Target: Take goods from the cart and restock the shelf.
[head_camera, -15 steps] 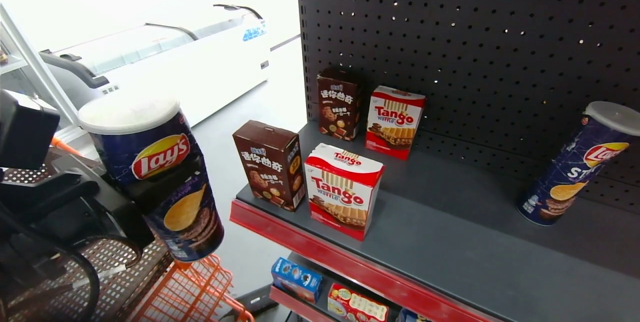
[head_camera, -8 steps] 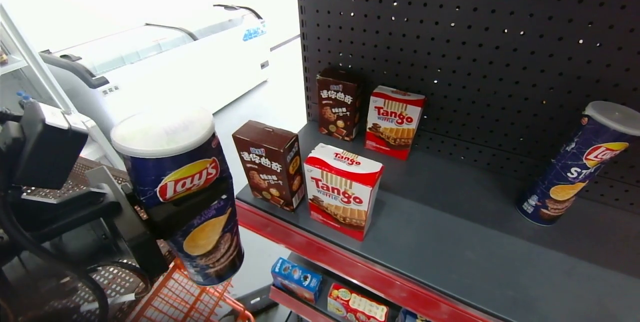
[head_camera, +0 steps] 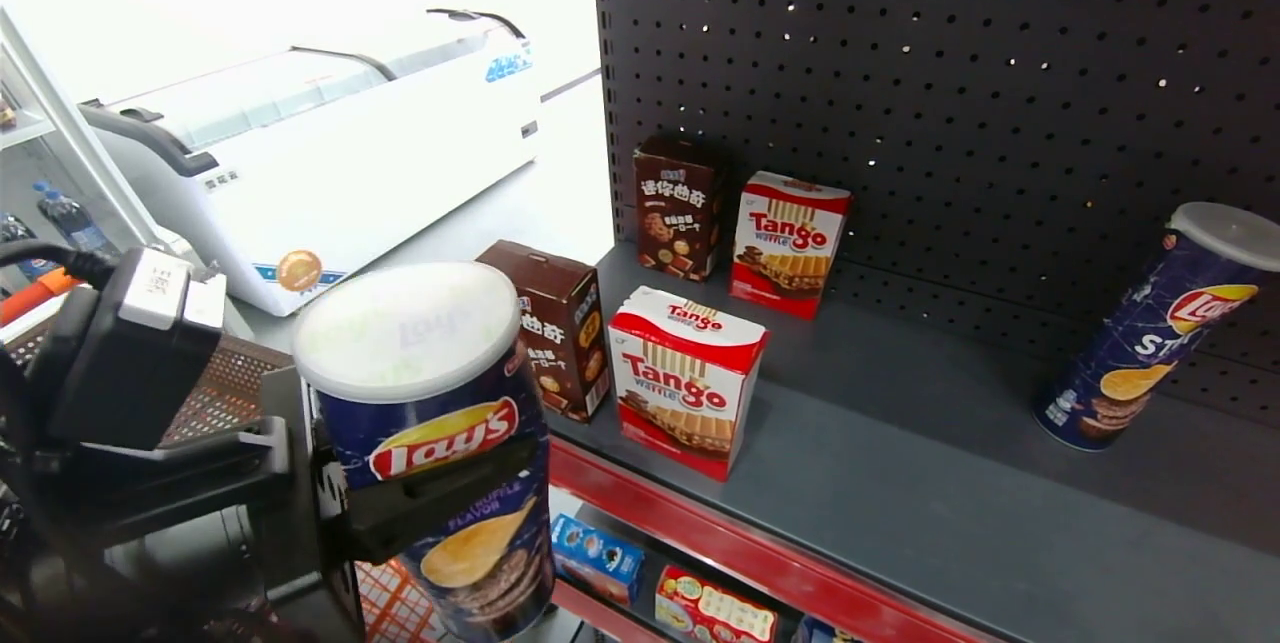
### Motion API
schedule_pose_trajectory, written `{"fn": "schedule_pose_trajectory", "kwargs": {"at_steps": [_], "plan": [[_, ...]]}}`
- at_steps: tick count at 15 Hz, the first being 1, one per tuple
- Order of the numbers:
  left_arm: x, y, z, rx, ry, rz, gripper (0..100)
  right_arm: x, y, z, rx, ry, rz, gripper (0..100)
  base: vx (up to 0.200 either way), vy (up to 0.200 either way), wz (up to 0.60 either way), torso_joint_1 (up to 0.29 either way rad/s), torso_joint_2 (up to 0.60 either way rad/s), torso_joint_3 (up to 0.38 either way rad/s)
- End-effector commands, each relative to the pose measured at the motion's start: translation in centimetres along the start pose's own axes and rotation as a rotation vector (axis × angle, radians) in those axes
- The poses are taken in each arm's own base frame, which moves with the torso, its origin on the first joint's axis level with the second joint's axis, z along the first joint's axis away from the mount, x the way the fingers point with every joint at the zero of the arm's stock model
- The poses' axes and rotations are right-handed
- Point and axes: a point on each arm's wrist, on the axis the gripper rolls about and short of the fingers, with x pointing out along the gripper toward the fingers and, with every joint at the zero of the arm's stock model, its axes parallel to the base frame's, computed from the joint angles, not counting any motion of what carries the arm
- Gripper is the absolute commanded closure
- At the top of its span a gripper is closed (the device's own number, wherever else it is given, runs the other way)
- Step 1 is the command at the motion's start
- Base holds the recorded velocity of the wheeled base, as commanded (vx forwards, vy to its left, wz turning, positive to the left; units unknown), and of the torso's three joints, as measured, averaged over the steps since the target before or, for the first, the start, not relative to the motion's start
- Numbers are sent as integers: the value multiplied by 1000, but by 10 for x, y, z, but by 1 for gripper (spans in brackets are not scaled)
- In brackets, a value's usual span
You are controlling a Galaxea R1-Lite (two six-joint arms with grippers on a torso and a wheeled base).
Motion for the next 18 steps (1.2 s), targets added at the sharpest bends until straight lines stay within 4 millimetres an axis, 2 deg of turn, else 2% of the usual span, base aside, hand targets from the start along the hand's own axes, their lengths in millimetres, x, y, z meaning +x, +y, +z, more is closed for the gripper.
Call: {"fn": "schedule_pose_trajectory", "kwargs": {"at_steps": [1, 7, 9, 15, 18], "plan": [[12, -4, -5, -8, 15, -80, 100, 0, 0, 0, -1, 0, 0, 0, 0, 0, -600, -2, 2, 7], [37, -15, -7, -13, 24, -208, 100, 0, 0, 0, -1, 0, 0, 0, 0, 0, -600, 2, 4, 4], [39, -15, -5, -11, 20, -213, 100, 0, 0, 0, -1, 0, 0, 0, 0, 0, -600, -2, 2, 0], [37, -13, -6, -13, 19, -200, 100, 0, 0, 0, 1, 0, 0, 0, 0, 0, 0, 0, 0, 0], [37, -13, -6, -12, 16, -199, 100, 0, 0, 0, 1, 0, 0, 0, 0, 0, -600, 4, 4, 4]]}}
